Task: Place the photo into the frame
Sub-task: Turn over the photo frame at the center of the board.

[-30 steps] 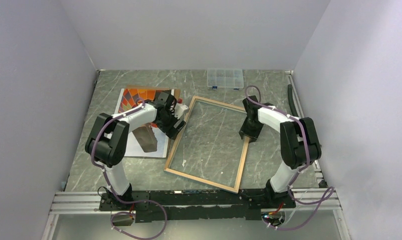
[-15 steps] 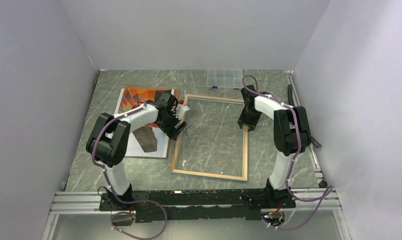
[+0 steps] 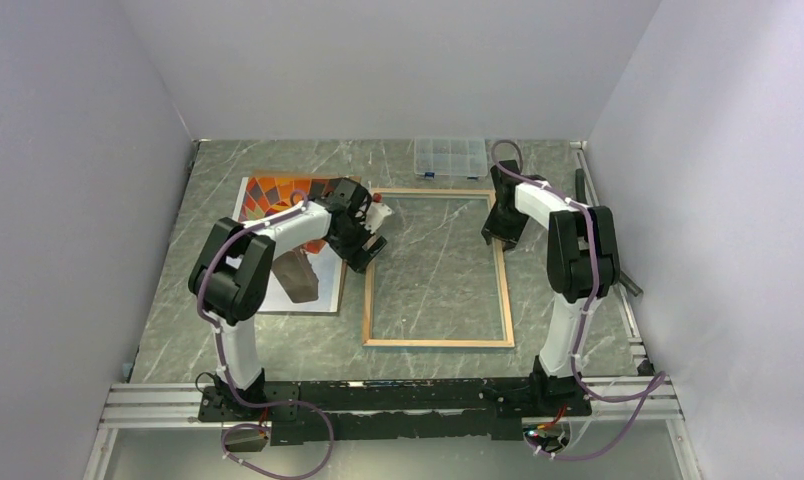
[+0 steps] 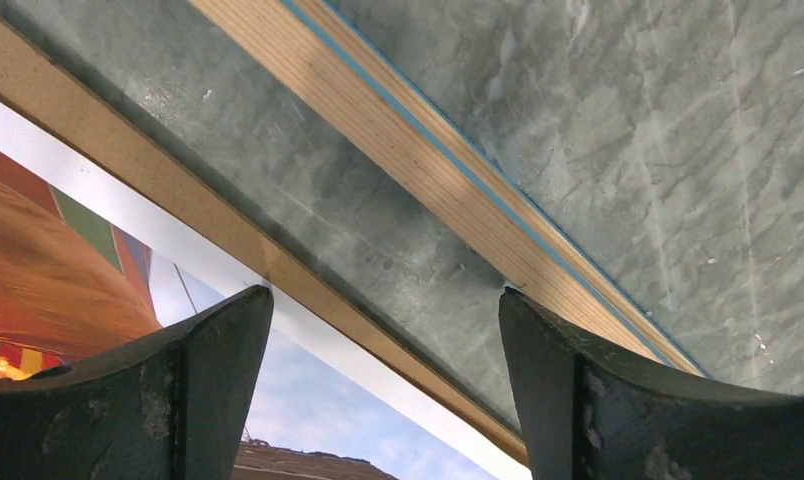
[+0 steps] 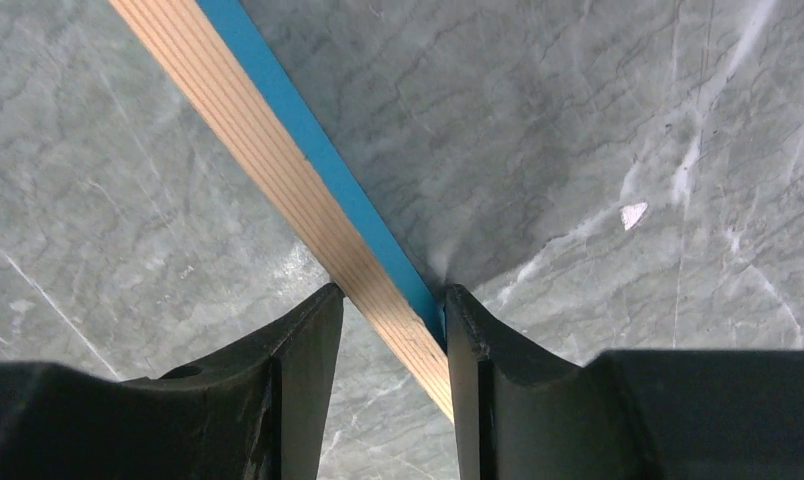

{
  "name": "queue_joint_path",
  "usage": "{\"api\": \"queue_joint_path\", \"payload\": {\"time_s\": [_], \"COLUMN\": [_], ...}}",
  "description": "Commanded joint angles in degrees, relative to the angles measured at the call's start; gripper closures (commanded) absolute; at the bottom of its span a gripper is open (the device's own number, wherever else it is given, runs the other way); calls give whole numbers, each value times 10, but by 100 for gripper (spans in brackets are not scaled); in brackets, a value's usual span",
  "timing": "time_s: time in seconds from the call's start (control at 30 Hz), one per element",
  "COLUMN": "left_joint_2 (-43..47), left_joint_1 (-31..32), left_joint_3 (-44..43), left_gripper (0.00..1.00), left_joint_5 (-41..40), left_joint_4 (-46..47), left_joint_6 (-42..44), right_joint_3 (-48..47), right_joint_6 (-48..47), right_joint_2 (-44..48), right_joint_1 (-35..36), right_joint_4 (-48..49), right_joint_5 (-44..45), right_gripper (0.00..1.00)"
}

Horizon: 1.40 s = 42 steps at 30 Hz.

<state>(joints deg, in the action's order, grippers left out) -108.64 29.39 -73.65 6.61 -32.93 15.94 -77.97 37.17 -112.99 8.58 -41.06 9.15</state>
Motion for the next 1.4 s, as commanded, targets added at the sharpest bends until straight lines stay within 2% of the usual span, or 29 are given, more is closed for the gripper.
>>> {"api": "queue_joint_path", "payload": {"time_s": [0.0, 0.3, 0.4, 0.6, 0.73, 0.93, 1.03, 1.13, 1.23, 1.37], "left_joint_2": [8, 91, 130, 168, 156, 100, 61, 16, -7, -10], "left_joint_1": [0, -46, -90, -199, -279, -395, -432, -441, -440, -441], "left_joint_3": [-23, -25, -43, -70, -86, -121, -146, -170, -174, -154], "left_gripper": [11, 9, 7, 5, 5, 6, 6, 8, 6, 6], "left_joint_5": [28, 74, 96, 95, 98, 80, 55, -15, -43, -48], "left_joint_4": [-4, -98, -140, -184, -205, -192, -182, -152, -148, -140], "left_joint_6": [-14, -8, 2, 36, 65, 87, 80, 35, 11, 38], "right_joint_3": [-15, 65, 91, 79, 68, 73, 81, 59, -8, -131], "right_joint_6": [13, 85, 109, 120, 103, 85, 96, 111, 123, 109], "right_joint_2": [-16, 43, 56, 48, 66, 139, 181, 187, 141, 29], "right_joint_1": [-1, 3, 7, 7, 7, 17, 63, 163, 261, 356], "right_joint_4": [8, 48, 69, 74, 64, 61, 74, 89, 95, 98], "right_joint_5": [16, 66, 77, 85, 113, 124, 116, 98, 65, 2], "right_gripper": [54, 56, 56, 56, 50, 26, 22, 22, 22, 22]}}
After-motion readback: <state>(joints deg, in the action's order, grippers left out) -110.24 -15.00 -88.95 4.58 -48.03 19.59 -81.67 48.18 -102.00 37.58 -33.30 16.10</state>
